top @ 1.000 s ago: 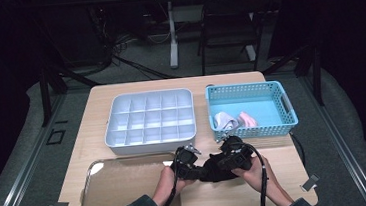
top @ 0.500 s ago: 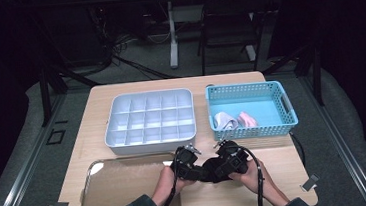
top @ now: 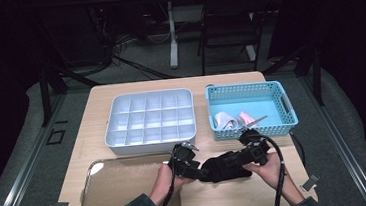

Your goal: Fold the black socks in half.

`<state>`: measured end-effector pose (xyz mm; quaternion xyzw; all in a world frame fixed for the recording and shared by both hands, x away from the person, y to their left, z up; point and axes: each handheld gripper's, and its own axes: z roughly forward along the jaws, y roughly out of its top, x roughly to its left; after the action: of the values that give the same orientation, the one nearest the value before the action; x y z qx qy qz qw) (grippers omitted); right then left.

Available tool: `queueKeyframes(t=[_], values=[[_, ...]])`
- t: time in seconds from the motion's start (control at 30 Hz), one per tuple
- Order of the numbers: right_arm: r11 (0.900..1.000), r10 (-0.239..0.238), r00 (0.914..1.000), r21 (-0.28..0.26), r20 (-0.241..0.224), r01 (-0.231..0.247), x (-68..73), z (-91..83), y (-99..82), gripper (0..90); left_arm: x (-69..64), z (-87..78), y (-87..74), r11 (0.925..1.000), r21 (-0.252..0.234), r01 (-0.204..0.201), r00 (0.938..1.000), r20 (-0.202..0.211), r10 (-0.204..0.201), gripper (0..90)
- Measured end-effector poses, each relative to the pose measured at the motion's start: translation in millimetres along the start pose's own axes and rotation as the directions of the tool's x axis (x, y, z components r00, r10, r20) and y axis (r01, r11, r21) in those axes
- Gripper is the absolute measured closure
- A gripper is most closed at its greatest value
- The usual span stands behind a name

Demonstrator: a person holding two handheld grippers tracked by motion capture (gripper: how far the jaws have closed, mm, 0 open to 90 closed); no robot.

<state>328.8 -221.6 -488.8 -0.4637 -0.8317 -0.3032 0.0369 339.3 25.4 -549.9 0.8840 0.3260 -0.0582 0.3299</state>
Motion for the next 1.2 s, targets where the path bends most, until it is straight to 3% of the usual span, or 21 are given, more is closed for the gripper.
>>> queueKeyframes(t=[0.13,0.23,0.37,0.53,0.57,0.63,0.67,0.73,0.77,0.93,0.97,1.0,1.03,1.1,1.2], values=[[0.9952,0.092,0.9936,-0.039,0.065,-0.090,-25.9,-11.6,-8.2,60.1,2.5,1.9,1.0,0.9998,-0.008,0.020,0.9998,0.001,-0.020,45.1],[0.9874,0.156,0.9858,-0.036,0.063,-0.154,-42.1,-13.9,-16.4,58.6,3.7,4.0,2.2,0.9994,-0.007,0.034,0.9994,0.005,-0.034,44.8],[0.9764,0.216,0.9762,0.006,0.023,-0.216,-51.5,-2.0,-26.6,57.3,3.2,9.1,2.2,0.9991,0.007,0.041,0.9991,0.012,-0.041,44.8],[0.9706,0.207,0.9782,0.122,0.018,-0.207,-56.3,14.1,-28.4,57.5,2.7,12.6,1.3,0.9990,0.022,0.039,0.9992,0.012,-0.039,47.4],[0.9683,0.224,0.9743,0.108,0.022,-0.225,-55.6,17.8,-29.4,57.6,2.4,13.1,1.1,0.9990,0.023,0.039,0.9992,0.010,-0.039,48.6],[0.9668,0.211,0.9773,0.144,0.014,-0.211,-57.0,21.4,-28.9,58.1,2.5,13.8,0.6,0.9989,0.031,0.035,0.9993,0.011,-0.035,50.6],[0.9637,0.230,0.9729,0.134,0.023,-0.231,-55.6,25.0,-29.7,59.0,2.0,14.2,0.2,0.9988,0.032,0.038,0.9992,0.011,-0.039,51.8],[0.9648,0.196,0.9800,0.172,0.031,-0.199,-57.1,27.3,-28.3,60.6,2.2,14.6,-0.1,0.9989,0.037,0.028,0.9995,0.011,-0.029,54.4],[0.9642,0.210,0.9772,0.159,0.033,-0.212,-55.7,29.7,-28.5,61.5,2.1,14.7,-0.2,0.9990,0.035,0.027,0.9996,0.010,-0.027,55.4],[0.9661,0.181,0.9803,0.172,0.079,-0.192,-49.6,34.6,-27.2,67.1,2.1,15.6,-1.0,0.9991,0.036,0.023,0.9996,0.014,-0.024,61.6],[0.9676,0.155,0.9843,0.188,0.085,-0.168,-49.8,34.8,-26.5,68.5,1.6,15.9,-1.2,0.9991,0.034,0.025,0.9996,0.013,-0.025,62.6],[0.9691,0.172,0.9805,0.162,0.095,-0.186,-47.6,37.8,-27.9,69.7,1.5,15.9,-1.2,0.9992,0.037,0.017,0.9998,0.010,-0.017,63.6],[0.9688,0.154,0.9824,0.179,0.106,-0.171,-47.2,37.5,-27.2,71.3,1.1,15.9,-1.3,0.9991,0.039,0.014,0.9999,0.009,-0.014,64.8],[0.9673,0.125,0.9868,0.209,0.103,-0.144,-47.1,36.1,-25.6,75.2,0.5,16.3,-1.6,0.9992,0.039,0.008,0.9999,0.008,-0.008,66.4],[0.9669,0.131,0.9858,0.206,0.105,-0.150,-45.9,36.9,-25.8,80.9,-0.1,16.7,-2.0,0.9992,0.041,0.001,1.0000,0.007,-0.001,69.1]])
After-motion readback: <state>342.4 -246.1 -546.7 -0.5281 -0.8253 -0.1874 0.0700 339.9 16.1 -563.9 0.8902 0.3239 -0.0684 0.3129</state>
